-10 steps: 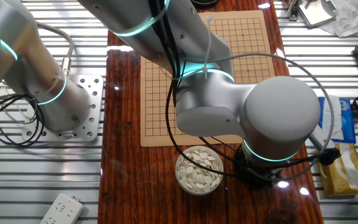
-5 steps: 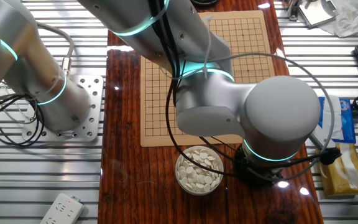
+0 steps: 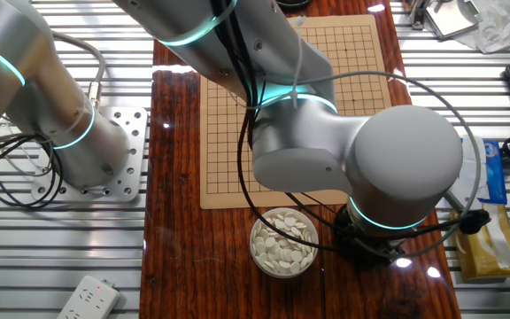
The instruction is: Play the first move as black on the 3-4 point in the upper right corner of the Go board
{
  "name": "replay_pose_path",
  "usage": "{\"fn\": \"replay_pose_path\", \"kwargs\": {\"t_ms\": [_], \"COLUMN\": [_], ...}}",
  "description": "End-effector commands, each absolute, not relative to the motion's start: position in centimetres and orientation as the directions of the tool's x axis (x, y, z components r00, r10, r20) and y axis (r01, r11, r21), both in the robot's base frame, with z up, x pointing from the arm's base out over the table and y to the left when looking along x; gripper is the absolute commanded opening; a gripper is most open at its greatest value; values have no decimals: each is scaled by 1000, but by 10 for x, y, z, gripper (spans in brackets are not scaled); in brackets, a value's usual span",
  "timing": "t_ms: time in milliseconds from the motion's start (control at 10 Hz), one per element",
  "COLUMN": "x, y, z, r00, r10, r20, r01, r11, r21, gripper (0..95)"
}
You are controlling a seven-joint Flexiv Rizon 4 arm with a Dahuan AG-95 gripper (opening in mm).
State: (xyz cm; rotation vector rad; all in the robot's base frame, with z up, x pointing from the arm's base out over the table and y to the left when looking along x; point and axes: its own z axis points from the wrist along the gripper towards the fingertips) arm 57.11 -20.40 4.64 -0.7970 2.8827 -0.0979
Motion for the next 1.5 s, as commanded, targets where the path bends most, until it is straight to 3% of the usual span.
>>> {"fn": "replay_pose_path", "kwargs": {"t_ms": [100,300,400,1500], "x": [568,568,568,568], "y": [-204,-203,-204,-203], "z": [45,46,47,46], "r00": [-852,-854,-859,-861], "r10": [-508,-505,-500,-501], "r20": [-127,-125,-107,-84], "r01": [-499,-497,-495,-498], "r11": [861,863,866,865], "r21": [-102,-90,-75,-62], "gripper": [380,380,190,190]}}
